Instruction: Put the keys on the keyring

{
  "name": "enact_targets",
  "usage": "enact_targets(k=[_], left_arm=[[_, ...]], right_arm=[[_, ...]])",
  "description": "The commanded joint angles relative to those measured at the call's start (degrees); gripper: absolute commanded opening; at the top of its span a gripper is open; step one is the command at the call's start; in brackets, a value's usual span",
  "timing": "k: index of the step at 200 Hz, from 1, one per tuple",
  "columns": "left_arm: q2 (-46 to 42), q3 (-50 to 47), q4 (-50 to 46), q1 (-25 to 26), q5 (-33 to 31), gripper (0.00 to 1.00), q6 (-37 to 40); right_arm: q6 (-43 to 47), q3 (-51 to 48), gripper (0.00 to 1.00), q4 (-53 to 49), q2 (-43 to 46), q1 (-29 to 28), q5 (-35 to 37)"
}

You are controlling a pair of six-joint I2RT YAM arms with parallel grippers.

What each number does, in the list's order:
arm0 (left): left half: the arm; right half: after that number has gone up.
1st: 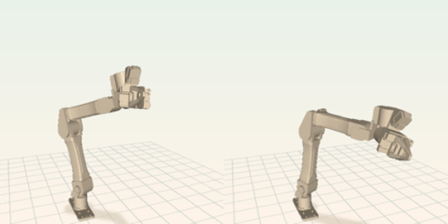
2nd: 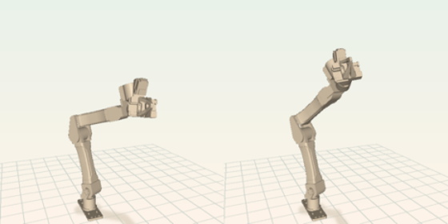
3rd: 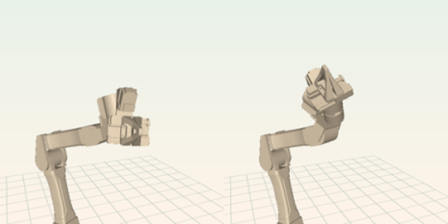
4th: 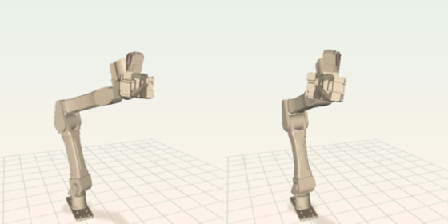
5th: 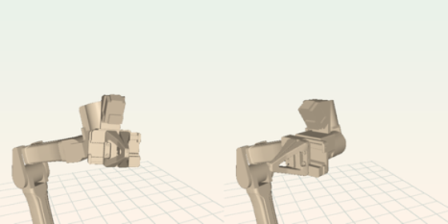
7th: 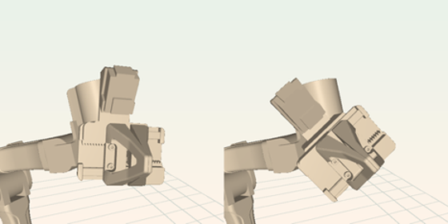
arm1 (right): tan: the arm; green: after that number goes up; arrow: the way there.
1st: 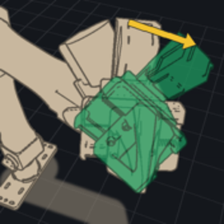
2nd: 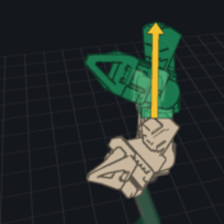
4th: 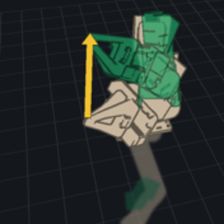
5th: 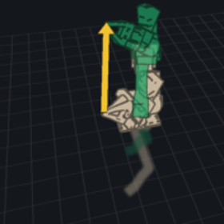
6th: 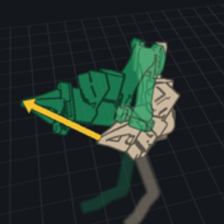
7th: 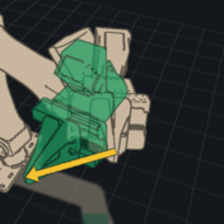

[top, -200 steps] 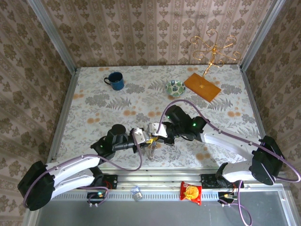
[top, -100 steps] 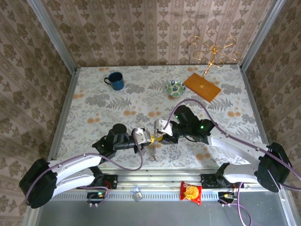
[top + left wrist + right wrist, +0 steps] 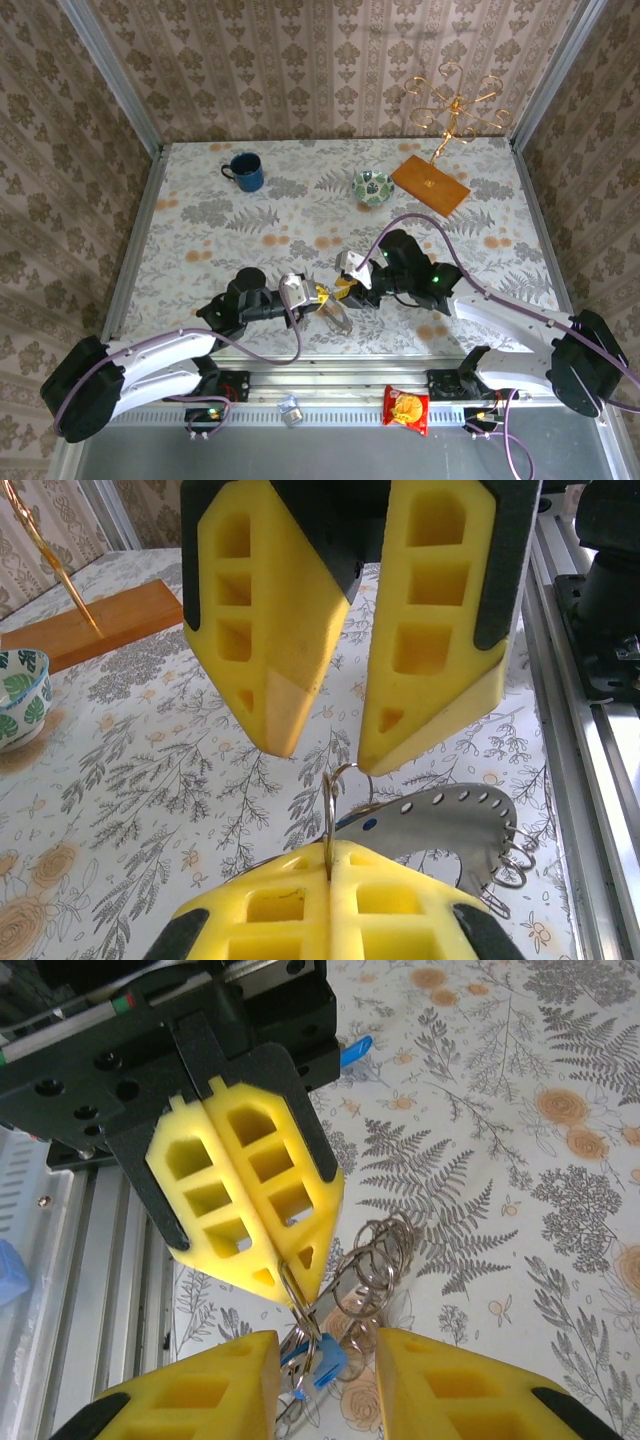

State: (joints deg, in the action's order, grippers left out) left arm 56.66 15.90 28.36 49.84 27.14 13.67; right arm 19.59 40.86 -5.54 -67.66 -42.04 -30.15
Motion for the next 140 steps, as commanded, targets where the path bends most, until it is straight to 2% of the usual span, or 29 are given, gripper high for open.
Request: enact_targets(k=[1,48,86,93,115,140], left_arm=[[-0.24,-0.70,4.67,0.32,1.62,0.00,-1.54],[-0.15,-0.96,5.39,0.33,1.71,0.00,-1.94],[-0.32,-0.90,4.76,0.30,1.53,0.00,-1.83],[-0.49,-0.64,3.81,0.32,0.78,0.00,-1.45],[-1.59,1.18,-0.76,0.20,-1.38,0.24,0.64],[-2.11,4.72,-6.00,0.23,-0.70,0.25,2.72]], right_arm=[[-1.06,-0.39,0.32,2.81,-0.84,-0.19,-2.32],[0.75,1.23,0.27,2.60,-3.59,-0.59,-4.45],[2.04,2.09,0.00,1.74,-3.71,-0.64,-4.56],[2.69,2.51,0.00,0.74,-3.62,-0.74,-4.52],[5.81,4.47,0.00,-3.68,-3.61,-0.90,-3.27],[10.81,8.71,0.00,-11.80,-4.84,-1.39,-0.53]])
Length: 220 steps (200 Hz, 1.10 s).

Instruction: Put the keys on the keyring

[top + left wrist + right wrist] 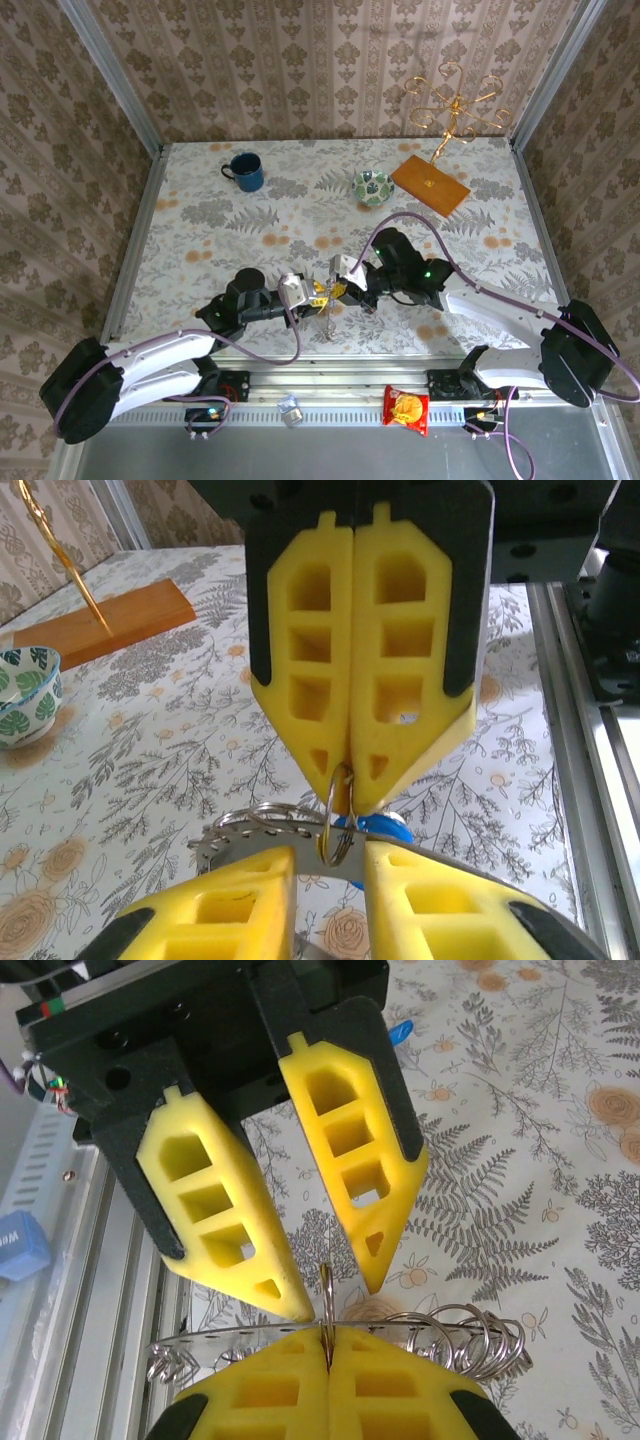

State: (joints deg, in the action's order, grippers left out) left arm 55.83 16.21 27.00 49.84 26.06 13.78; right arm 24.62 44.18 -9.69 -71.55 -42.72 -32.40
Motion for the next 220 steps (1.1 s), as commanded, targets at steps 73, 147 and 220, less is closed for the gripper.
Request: enact_targets(k=[73,147,220], left_arm=[[1.21,8.40,-9.95,0.13,2.76,0.02,5.79],[0.39,5.54,-4.66,0.24,0.70,0.00,4.70],[1.05,4.89,-2.86,0.26,1.36,0.00,5.20]], right_arm=[[14.19,14.55,0.00,-20.80,-5.04,-3.86,6.60],[-1.62,4.61,0.35,-9.93,1.94,-0.36,4.20],[-5.83,3.00,0.32,-5.91,2.03,-0.35,5.33]])
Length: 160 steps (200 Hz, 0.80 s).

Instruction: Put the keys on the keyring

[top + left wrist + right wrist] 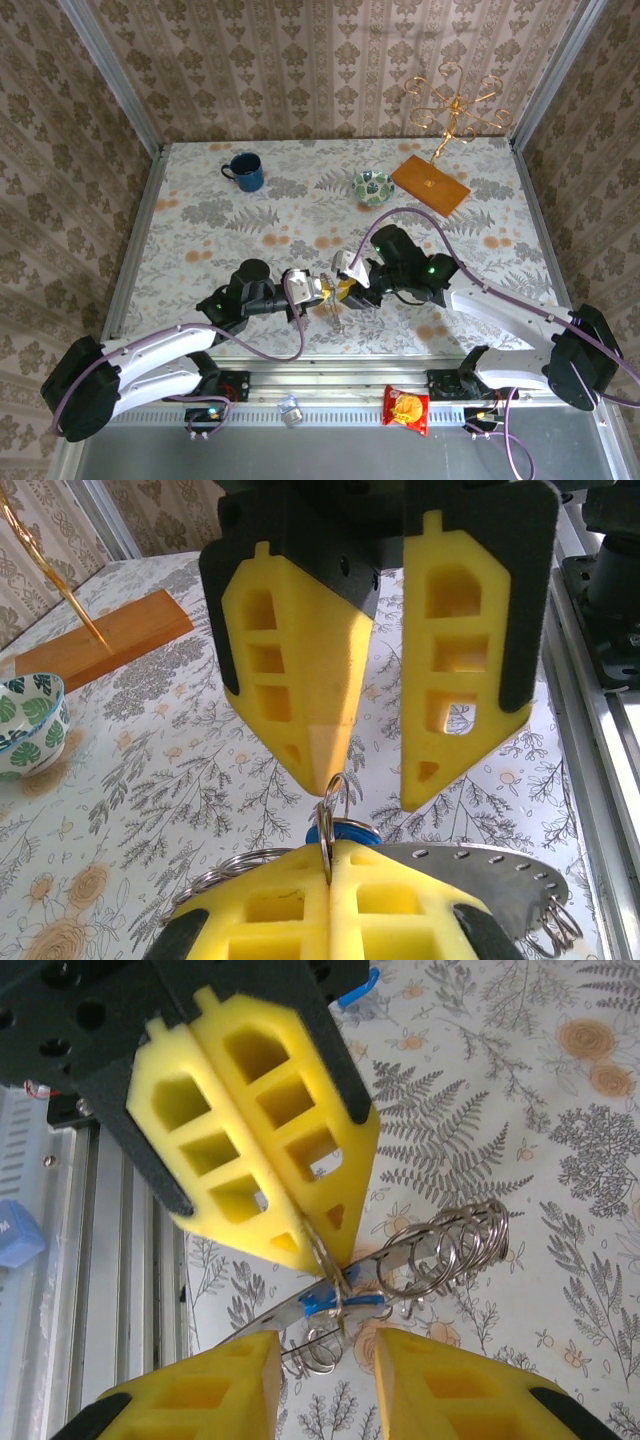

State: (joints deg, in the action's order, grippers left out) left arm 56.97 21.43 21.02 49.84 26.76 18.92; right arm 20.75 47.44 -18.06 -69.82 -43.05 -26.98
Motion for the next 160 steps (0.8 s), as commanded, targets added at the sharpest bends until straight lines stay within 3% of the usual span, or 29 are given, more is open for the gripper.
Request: enact_targets(k=[1,23,57,77,98,160], left_arm=[[-0.09,-0.34,3.14,0.26,0.66,0.00,0.07],[-0.15,-0.26,2.68,0.29,0.71,0.00,0.15],[-0.36,-0.25,2.54,0.34,0.74,0.00,0.20],[-0.80,-0.64,2.97,0.38,0.50,0.00,0.15],[-1.25,-1.19,3.78,0.34,0.22,0.00,0.14],[-0.55,-3.92,9.41,0.91,-1.85,0.00,-0.85]], right_arm=[[-1.95,-0.25,0.32,2.48,0.30,-0.02,-0.13],[-1.85,0.10,0.29,2.82,-0.04,-0.02,-0.24],[-1.34,0.26,0.07,1.86,0.05,-0.06,-0.31],[0.65,0.87,0.00,-1.44,-0.25,0.10,1.82],[1.29,0.74,0.00,-2.79,-1.02,1.32,2.18],[-2.09,-1.50,0.01,6.09,-4.38,1.42,-3.88]])
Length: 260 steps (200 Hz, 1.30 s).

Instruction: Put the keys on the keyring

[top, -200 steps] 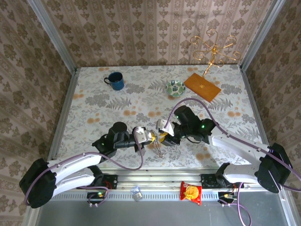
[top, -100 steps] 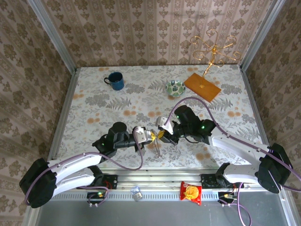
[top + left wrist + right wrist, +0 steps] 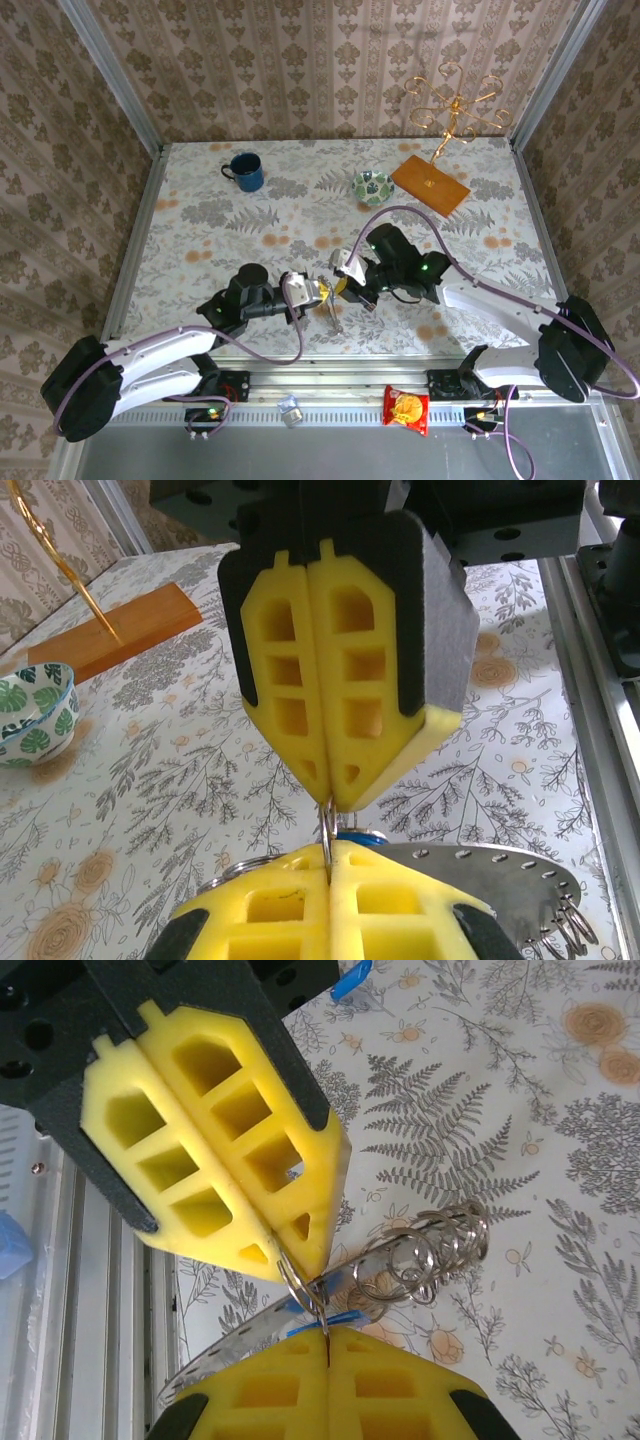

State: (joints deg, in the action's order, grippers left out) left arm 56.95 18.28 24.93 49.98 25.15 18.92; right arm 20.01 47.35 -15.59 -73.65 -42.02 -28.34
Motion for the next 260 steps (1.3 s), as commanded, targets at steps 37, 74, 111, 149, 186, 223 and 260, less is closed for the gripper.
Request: enact_targets(k=[37,74,111,149,186,223,260], left_arm=[[-0.52,-1.65,7.66,0.90,-0.10,0.00,-2.19],[0.17,-2.97,11.39,0.90,1.19,0.00,-4.88],[1.14,-3.49,13.14,0.89,2.78,0.00,-6.18],[1.94,-3.96,15.34,0.78,3.63,0.00,-6.89],[2.03,-4.57,17.08,0.78,3.94,0.00,-7.67],[2.04,-4.84,17.55,0.70,3.50,0.00,-7.85],[0.07,-2.79,9.40,0.69,-0.74,0.22,-5.45]], right_arm=[[-0.56,-4.27,0.14,7.47,2.30,0.51,-2.58],[0.18,-7.64,0.29,11.93,5.76,0.61,-3.02],[0.40,-9.03,0.31,14.73,6.77,0.58,-4.47],[0.96,-8.51,0.30,15.41,5.15,0.56,-5.92],[2.01,-8.08,0.26,15.60,3.88,0.59,-7.16],[3.44,-7.39,0.04,15.19,3.60,0.59,-8.22],[8.07,-3.66,0.00,6.37,3.80,0.38,-5.88]])
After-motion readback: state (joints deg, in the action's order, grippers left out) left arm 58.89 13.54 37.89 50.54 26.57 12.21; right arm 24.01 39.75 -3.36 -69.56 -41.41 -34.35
